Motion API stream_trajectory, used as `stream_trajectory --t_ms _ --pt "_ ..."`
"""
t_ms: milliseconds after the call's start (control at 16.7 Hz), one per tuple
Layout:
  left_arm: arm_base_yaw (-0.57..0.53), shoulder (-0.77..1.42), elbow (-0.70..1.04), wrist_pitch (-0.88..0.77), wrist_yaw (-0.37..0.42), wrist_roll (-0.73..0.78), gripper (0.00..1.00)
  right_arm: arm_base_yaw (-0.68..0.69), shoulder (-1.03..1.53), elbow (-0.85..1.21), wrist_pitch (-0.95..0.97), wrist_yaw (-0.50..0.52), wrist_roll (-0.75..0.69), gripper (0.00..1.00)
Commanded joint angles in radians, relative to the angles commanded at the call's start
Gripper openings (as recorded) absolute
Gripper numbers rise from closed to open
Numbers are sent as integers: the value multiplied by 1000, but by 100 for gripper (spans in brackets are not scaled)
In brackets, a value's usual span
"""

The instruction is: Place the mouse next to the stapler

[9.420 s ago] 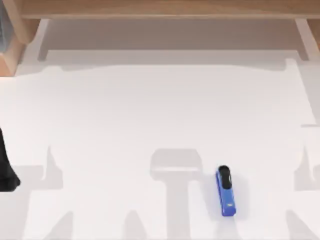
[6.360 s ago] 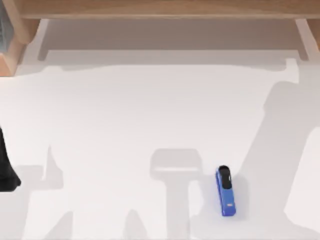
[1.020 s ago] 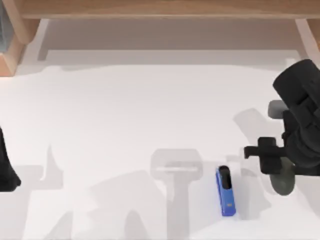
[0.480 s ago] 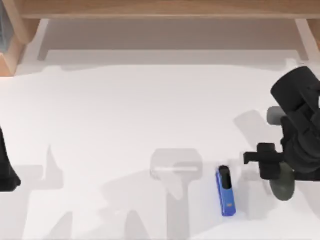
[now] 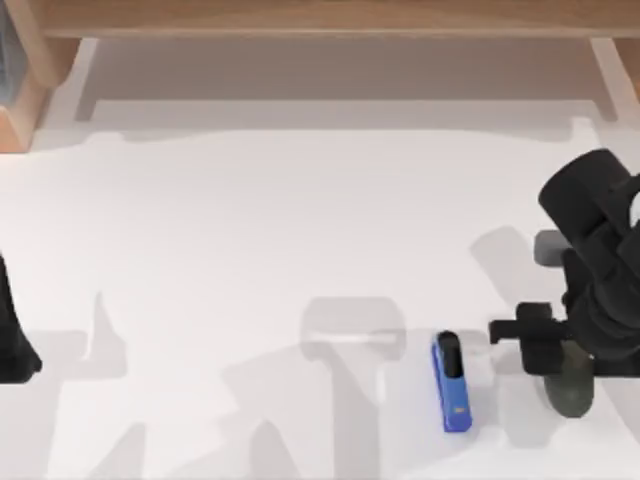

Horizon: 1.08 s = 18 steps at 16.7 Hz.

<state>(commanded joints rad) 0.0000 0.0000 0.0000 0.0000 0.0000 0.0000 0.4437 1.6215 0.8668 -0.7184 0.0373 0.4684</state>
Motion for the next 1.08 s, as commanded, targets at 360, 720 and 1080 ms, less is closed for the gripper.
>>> stream_trajectory --t_ms 360,720,1080 --pt "0 0 0 0 0 0 100 0 0 0 0 0 0 53" --pt "0 0 0 0 0 0 100 0 0 0 0 0 0 98" --pt "0 0 0 0 0 0 100 0 0 0 0 0 0 100"
